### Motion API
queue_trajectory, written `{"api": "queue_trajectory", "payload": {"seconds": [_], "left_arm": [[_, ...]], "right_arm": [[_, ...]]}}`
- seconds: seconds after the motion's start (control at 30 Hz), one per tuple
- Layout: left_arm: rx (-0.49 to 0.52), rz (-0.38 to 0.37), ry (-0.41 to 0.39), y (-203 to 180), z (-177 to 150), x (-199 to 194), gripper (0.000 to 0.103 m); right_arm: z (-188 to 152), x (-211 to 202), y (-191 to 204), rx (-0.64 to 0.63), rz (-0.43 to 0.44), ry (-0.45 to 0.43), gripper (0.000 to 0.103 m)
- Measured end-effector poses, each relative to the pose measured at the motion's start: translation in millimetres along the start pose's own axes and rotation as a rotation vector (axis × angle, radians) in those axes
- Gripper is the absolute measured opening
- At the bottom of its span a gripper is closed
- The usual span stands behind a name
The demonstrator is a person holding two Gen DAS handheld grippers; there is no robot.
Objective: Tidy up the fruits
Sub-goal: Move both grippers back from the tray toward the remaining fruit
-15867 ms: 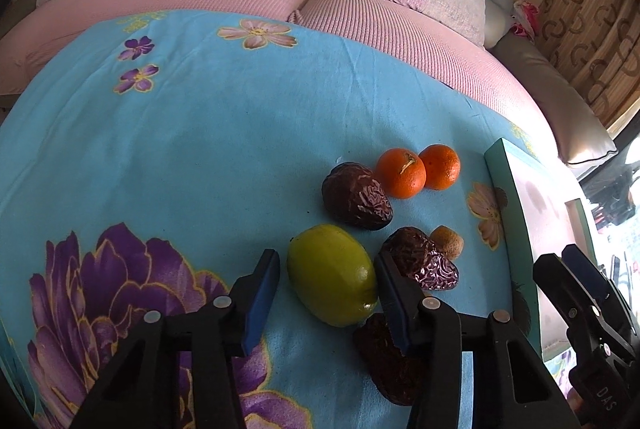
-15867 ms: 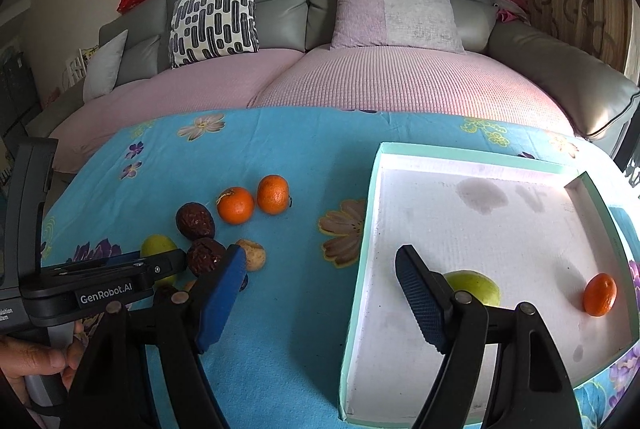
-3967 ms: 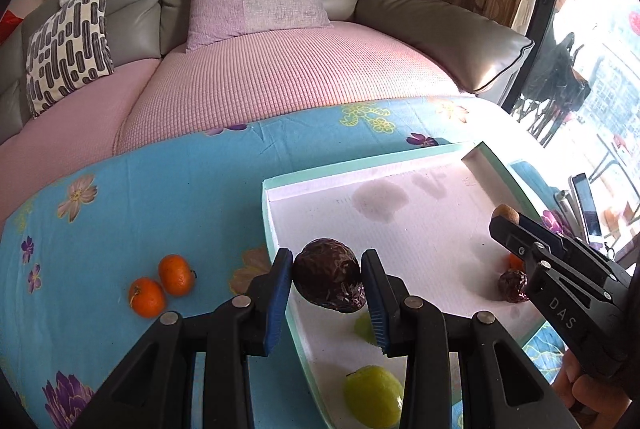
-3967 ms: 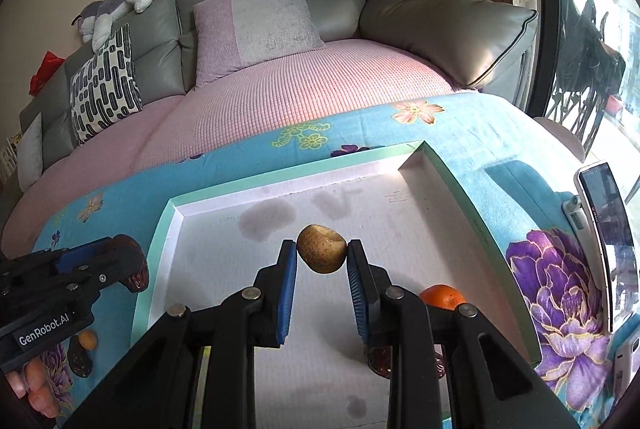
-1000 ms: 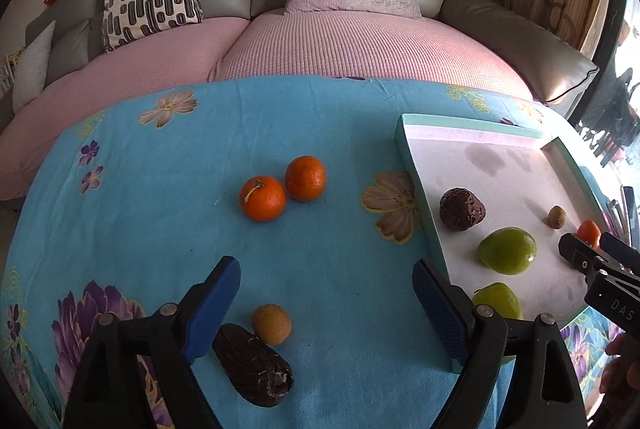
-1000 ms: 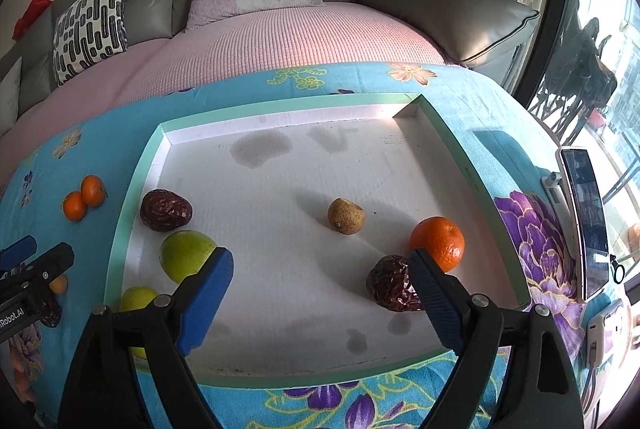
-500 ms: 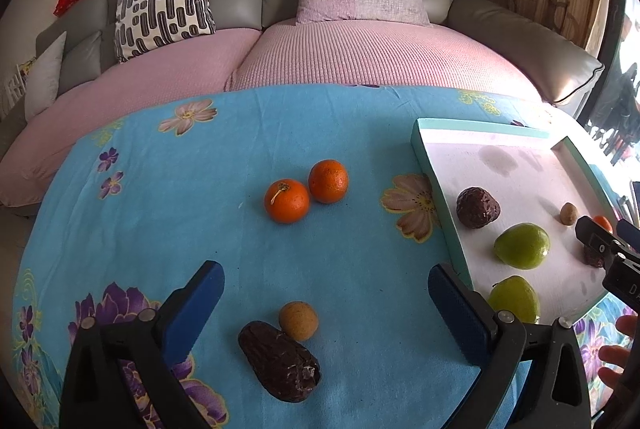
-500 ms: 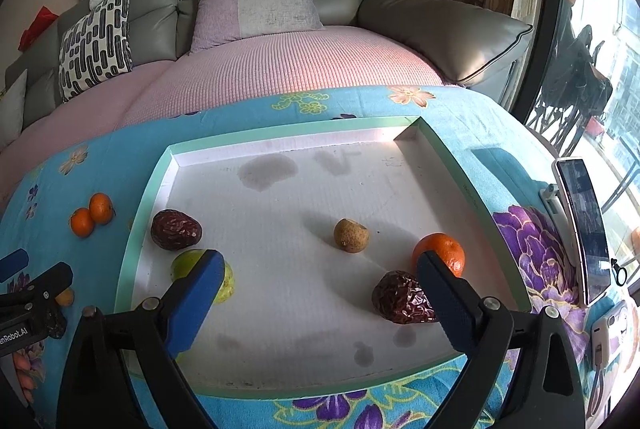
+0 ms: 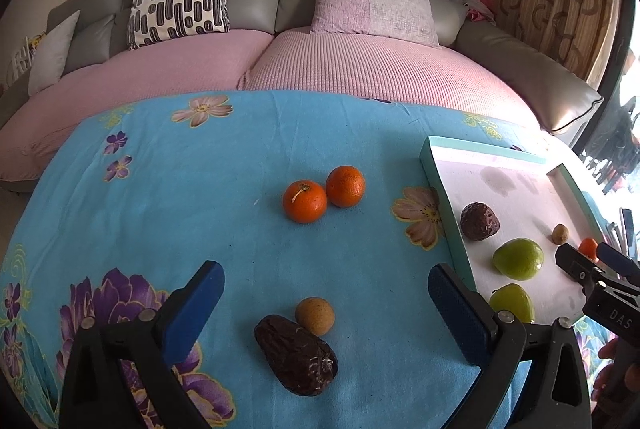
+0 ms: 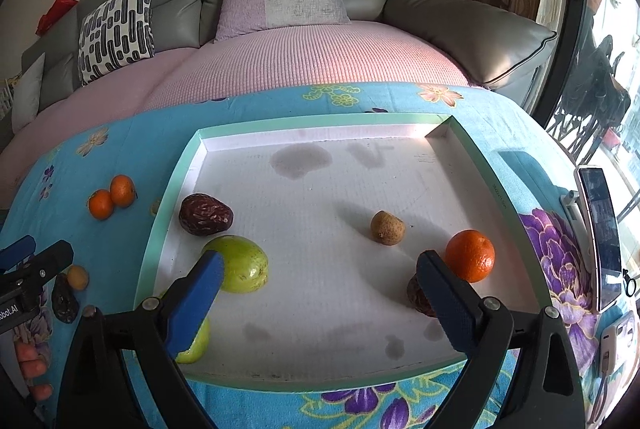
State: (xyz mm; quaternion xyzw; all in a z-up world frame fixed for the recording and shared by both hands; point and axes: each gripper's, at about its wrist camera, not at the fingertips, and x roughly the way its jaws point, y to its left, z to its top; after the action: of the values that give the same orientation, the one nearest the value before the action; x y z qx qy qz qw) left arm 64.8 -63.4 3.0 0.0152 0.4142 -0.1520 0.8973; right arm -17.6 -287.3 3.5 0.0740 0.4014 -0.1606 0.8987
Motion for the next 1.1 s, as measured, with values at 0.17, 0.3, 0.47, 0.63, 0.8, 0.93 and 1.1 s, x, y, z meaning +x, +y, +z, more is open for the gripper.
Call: {"api": "queue_trajectory", "payload": {"seconds": [0.17,0.3,0.47,0.63,0.8,0.93,1.1], "left_arm": [[-0.003,-0.009,-0.041,9.0,-0.1,-5.8,0.103],[-0.037,-0.054,-0.035,19.7,0.7,-9.5,0.103],[-0.066,-0.017,-0.066,36.3,1.7,-21.0,0.103],[-0.126,0.032,-0.128,64.7,4.1,-38.4,0.103],[-0.141,0.064,-0.115,80.1,0.4,-42.3,0.103],[-0.108,0.052,-0.069,74.5,-6.5,-36.5,0.102],[-0.084,-0.011,-0.013,62.1,-18.7,-28.8,0.093]], "right_arm": [[-0.2,0.0,11.0,-0.019,0.016,0.000,0.097],[0.5,0.1,18.2,-0.022,0.026,0.003,0.097],[0.9,-2.4,30.5,-0.034,0.054,-0.008,0.097],[2.3,-7.0,44.0,-0.030,0.097,-0.025,0.097],[0.8,-5.6,64.0,-0.060,0.130,-0.007,0.097],[-3.3,-4.4,78.8,-0.094,0.139,0.010,0.097],[-8.6,-5.5,80.3,-0.100,0.122,0.027,0.097]]}}
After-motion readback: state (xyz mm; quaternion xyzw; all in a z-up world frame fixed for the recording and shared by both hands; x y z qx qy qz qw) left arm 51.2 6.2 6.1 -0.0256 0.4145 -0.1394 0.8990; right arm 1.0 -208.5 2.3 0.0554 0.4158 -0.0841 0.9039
